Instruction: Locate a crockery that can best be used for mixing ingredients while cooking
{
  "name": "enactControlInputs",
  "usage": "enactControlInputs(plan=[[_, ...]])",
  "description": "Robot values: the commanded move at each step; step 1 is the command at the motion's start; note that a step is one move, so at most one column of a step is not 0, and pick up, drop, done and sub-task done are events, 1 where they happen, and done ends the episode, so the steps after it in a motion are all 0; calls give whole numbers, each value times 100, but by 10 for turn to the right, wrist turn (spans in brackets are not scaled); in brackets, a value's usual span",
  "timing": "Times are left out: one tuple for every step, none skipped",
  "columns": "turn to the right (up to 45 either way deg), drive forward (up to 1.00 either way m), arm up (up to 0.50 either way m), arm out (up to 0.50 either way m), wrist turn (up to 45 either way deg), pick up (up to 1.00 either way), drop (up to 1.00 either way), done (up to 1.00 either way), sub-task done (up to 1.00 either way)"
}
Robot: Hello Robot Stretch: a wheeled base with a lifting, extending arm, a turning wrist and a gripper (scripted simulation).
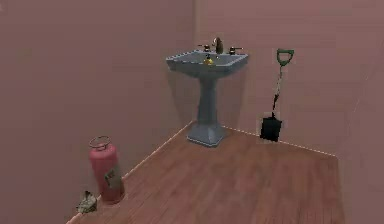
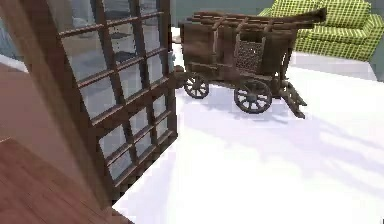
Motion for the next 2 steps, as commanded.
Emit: enactControlInputs(plan=[[450,0,0,0,0,0,0,0,0],[450,0,0,0,0,0,0,0,0]])
